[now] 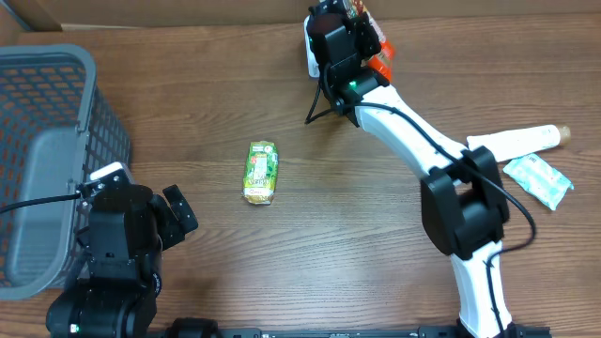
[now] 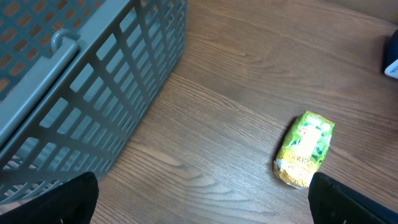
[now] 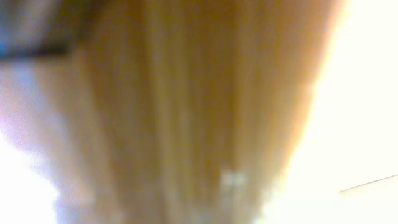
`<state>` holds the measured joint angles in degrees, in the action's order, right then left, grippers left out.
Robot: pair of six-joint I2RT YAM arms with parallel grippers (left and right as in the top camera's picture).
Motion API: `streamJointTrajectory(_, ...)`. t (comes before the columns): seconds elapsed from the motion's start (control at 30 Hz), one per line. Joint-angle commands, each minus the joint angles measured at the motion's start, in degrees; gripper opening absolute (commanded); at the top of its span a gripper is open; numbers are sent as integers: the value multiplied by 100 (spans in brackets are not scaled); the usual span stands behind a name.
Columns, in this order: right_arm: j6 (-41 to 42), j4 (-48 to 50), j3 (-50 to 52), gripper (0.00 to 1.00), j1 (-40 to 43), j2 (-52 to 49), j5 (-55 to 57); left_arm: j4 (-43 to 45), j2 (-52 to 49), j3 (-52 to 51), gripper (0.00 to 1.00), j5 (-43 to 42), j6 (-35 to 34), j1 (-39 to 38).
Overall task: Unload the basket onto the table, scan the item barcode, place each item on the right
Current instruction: 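Lift the spaghetti packet and hold it up to the scanner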
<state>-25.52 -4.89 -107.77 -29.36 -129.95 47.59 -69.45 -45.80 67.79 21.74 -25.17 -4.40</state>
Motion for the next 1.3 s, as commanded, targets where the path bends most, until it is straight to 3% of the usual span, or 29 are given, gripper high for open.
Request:
streamJointTrajectory(0.0, -1539, 699, -245, 4, 210, -92, 492, 2, 7, -4, 100, 70, -59, 15)
streamJointTrajectory(0.23, -2540, 909, -245, 4, 341, -619, 94, 0, 4, -4, 99, 70, -59, 15)
streamJointTrajectory(1.27, -2747, 1298, -245, 4, 437, -778, -9, 0, 7, -4, 100, 70, -59, 15)
